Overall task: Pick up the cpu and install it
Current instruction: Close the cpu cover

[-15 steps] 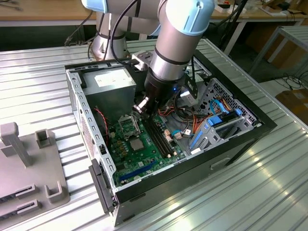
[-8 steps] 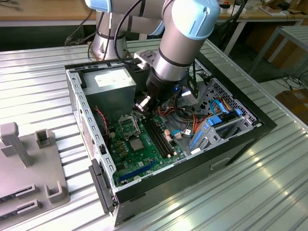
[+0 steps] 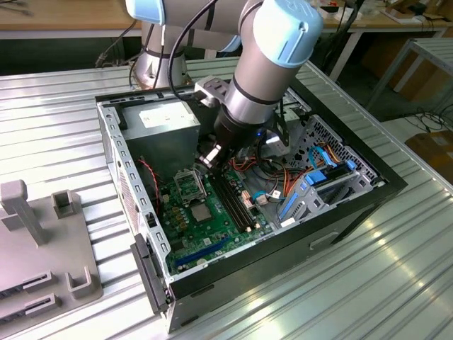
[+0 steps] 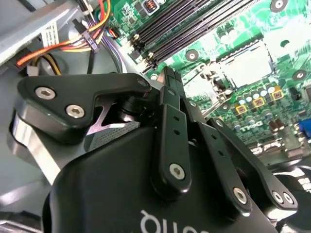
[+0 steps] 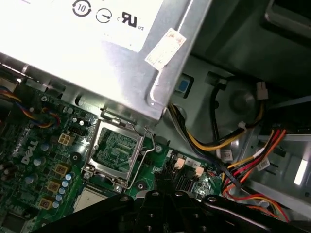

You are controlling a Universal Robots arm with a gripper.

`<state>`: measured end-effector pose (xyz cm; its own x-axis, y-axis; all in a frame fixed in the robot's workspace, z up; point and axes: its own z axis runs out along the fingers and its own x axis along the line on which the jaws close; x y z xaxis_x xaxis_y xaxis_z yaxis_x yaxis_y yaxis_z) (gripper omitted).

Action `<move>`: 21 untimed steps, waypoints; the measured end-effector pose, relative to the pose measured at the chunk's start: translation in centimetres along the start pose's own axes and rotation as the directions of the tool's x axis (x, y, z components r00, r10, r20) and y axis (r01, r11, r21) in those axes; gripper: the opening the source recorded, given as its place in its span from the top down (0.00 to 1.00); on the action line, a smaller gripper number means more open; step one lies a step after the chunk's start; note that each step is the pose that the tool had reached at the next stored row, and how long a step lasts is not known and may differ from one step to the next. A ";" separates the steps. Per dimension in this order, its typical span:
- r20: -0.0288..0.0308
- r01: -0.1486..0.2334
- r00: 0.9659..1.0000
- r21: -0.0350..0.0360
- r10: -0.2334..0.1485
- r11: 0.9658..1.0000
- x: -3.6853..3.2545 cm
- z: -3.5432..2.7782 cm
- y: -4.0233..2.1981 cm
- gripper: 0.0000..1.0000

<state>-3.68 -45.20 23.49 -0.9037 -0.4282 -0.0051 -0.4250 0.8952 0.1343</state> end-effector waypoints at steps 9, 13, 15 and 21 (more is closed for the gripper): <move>0.001 0.029 1.000 -0.010 -0.029 1.000 -0.59 1.35 1.05 0.89; 0.006 0.049 0.999 -0.025 -0.049 0.998 -0.53 1.66 1.15 0.89; 0.008 0.066 0.998 -0.033 -0.065 0.997 -0.48 1.81 1.16 0.89; 0.008 0.101 0.995 -0.042 -0.101 0.994 -0.54 2.26 1.23 0.89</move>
<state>-3.84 -43.59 21.41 -0.8567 -0.5152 -0.0265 -0.5114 0.8415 0.1741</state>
